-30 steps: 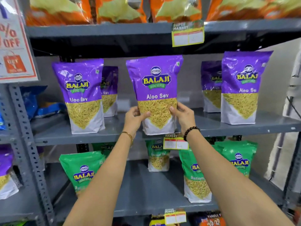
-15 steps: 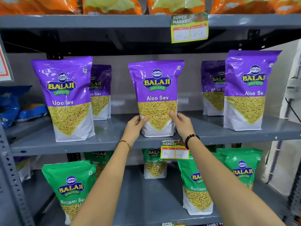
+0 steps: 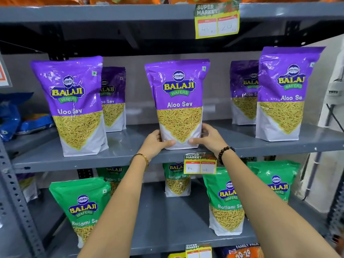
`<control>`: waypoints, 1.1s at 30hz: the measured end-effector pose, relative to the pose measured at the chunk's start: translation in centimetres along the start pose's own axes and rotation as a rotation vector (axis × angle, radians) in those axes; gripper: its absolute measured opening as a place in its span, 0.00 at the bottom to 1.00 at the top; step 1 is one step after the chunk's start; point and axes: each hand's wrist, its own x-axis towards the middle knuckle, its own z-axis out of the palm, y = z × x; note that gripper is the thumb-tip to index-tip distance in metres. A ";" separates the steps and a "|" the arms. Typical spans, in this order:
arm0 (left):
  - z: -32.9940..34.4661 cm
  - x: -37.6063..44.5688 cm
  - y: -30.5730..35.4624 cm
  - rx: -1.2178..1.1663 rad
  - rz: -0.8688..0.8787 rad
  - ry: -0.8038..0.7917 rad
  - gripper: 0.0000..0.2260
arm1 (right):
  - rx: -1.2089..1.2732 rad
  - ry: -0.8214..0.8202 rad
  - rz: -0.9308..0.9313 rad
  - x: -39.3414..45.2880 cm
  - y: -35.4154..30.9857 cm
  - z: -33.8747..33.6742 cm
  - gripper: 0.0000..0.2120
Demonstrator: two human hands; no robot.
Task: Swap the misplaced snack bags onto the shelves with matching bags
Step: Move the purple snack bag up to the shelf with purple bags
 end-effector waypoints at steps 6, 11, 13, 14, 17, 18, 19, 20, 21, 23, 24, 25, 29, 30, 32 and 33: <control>-0.1 0.3 -0.3 0.037 -0.001 0.009 0.25 | -0.014 0.015 0.024 0.2 0.4 0.1 0.27; -0.1 0.1 0.0 0.039 0.003 -0.028 0.25 | -0.084 -0.011 0.046 0.6 0.3 -0.5 0.27; 0.0 0.2 0.0 0.039 0.004 -0.037 0.23 | -0.133 -0.028 0.049 0.6 0.2 -0.8 0.28; 0.0 0.2 0.0 0.045 0.007 -0.035 0.22 | -0.148 -0.040 0.047 0.6 0.2 -0.9 0.28; 0.2 0.3 -0.2 0.058 0.009 -0.024 0.22 | -0.166 -0.073 0.043 0.2 0.4 -0.8 0.27; 0.2 0.4 -0.2 0.059 0.010 -0.020 0.22 | -0.164 -0.080 0.041 0.2 0.5 -0.8 0.28; 0.2 0.4 -0.3 0.061 0.010 -0.016 0.23 | -0.163 -0.081 0.039 0.2 0.6 -0.8 0.29; 0.2 0.4 -0.3 0.063 0.010 -0.014 0.23 | -0.162 -0.079 0.040 0.2 0.6 -0.9 0.30; 0.2 0.4 -0.3 0.064 0.008 -0.013 0.24 | -0.158 -0.075 0.042 0.2 0.7 -0.9 0.30; 0.2 0.4 -0.3 0.061 0.003 -0.013 0.24 | -0.145 -0.071 0.051 0.2 0.7 -1.0 0.31; 0.2 0.4 -0.3 0.059 0.000 -0.013 0.25 | -0.141 -0.070 0.056 0.2 0.8 -1.0 0.31; 0.1 0.4 -0.3 0.058 -0.002 -0.014 0.25 | -0.140 -0.069 0.057 0.3 0.8 -1.1 0.31; 0.1 0.4 -0.3 0.046 -0.002 -0.014 0.23 | -0.131 -0.061 0.063 0.4 1.1 -1.1 0.31; 0.2 0.4 -0.3 0.041 -0.003 -0.014 0.23 | -0.127 -0.059 0.064 0.4 1.1 -1.0 0.31; 0.1 0.4 -0.3 0.040 -0.006 -0.013 0.23 | -0.126 -0.052 0.063 0.4 1.2 -1.0 0.31; 0.1 0.4 -0.4 0.041 -0.006 -0.013 0.22 | -0.129 -0.049 0.062 0.4 1.2 -1.0 0.31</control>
